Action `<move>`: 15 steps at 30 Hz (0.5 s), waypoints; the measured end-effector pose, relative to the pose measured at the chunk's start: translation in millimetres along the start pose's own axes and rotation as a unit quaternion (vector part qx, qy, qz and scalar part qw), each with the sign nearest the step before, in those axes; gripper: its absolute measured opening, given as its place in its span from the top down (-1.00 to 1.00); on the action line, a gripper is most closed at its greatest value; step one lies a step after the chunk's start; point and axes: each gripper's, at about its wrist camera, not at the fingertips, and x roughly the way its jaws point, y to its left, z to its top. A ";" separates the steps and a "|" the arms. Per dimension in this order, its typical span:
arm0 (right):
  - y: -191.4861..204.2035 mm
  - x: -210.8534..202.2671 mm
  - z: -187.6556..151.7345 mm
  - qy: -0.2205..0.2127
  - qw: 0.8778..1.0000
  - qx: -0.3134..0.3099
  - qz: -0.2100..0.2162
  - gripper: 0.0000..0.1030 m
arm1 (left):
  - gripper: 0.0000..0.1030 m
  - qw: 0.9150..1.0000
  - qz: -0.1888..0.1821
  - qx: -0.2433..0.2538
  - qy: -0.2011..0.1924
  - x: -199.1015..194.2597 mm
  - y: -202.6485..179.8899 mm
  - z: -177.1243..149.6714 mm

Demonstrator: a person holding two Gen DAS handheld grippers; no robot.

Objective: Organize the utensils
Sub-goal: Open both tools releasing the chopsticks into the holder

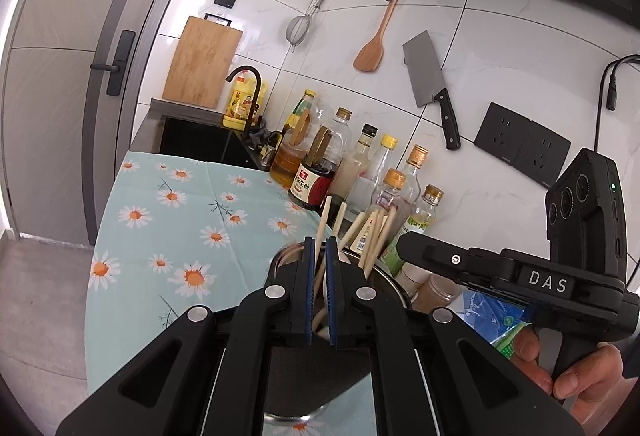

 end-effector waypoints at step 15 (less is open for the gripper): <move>22.3 -54.4 -18.6 -0.019 1.000 -0.018 -0.009 0.39 | 0.43 1.000 -0.002 0.000 -0.008 -55.8 -22.3 -6.2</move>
